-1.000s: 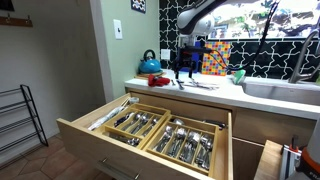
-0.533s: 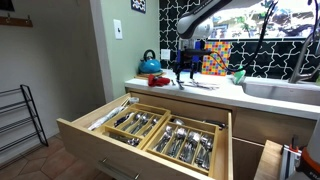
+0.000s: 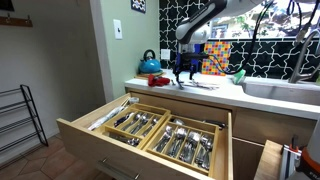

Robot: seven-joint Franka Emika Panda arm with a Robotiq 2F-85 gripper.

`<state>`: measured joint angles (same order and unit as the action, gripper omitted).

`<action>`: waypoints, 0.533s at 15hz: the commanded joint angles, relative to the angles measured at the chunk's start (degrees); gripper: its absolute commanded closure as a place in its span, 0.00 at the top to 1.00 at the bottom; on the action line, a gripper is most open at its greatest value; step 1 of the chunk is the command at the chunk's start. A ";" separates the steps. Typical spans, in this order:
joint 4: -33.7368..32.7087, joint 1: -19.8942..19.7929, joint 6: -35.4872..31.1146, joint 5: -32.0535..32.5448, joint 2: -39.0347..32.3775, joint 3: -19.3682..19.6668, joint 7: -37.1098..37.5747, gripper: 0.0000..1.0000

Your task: Put one butter knife on the front left side of the open drawer

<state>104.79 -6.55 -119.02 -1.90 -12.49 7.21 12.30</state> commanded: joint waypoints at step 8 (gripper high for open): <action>-9.30 -0.75 0.87 -1.02 -10.13 0.84 3.27 1.00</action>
<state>98.45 -7.00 -118.96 -2.09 -20.03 7.67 14.55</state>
